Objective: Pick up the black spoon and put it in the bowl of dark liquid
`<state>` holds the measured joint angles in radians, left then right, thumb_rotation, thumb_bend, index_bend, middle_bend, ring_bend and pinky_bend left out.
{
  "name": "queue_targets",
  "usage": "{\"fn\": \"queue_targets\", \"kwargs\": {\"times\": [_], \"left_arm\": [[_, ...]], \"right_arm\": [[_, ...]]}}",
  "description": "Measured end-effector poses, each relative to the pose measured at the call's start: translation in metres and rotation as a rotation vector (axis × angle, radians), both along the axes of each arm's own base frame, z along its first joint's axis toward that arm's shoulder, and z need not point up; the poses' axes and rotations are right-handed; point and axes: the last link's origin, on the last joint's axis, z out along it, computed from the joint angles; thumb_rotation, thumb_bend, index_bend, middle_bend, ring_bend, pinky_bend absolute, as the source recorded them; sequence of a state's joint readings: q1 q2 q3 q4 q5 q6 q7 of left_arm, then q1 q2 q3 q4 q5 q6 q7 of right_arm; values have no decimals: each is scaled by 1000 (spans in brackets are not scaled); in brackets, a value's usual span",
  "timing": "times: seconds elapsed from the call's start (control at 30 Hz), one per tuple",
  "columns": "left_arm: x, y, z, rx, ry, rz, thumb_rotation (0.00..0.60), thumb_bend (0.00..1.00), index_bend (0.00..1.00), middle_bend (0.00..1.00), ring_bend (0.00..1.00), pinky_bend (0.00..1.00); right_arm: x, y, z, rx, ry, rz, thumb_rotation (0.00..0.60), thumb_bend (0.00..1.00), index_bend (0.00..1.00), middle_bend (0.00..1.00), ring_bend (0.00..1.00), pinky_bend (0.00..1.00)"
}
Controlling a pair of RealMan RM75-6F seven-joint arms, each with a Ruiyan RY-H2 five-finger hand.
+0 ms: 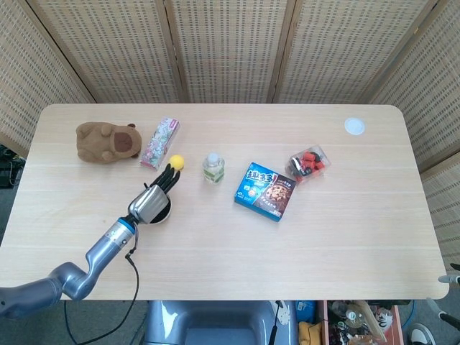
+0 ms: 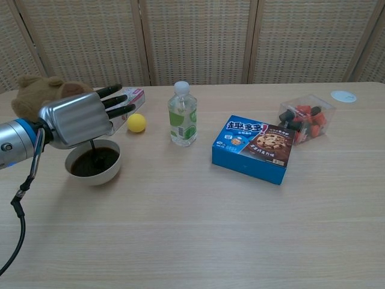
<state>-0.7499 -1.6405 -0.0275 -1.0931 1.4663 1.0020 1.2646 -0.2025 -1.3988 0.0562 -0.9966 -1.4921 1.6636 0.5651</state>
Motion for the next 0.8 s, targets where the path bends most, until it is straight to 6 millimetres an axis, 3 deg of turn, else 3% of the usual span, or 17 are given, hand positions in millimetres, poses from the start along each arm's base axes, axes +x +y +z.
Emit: {"fn": "queue_targets", "kwargs": {"times": [0.33,0.57,0.8], "left_arm": [[-6,-9,5,-23,-19,1,600,470,575,0,0,0],[0,-17,-3,-52,-37,-9,600,469,575,0,0,0],[8,-11,-12,-39,-41,-8,600,470,575,0,0,0]], "right_arm": [[0,-1,-1,3,-2,3,600,300,463,341,222,314],[0,0,-2,4,-4,0,600,299,463,341,222,314],[-2,1,-2,3,-4,-10,600,299,463,341,222,314]]}}
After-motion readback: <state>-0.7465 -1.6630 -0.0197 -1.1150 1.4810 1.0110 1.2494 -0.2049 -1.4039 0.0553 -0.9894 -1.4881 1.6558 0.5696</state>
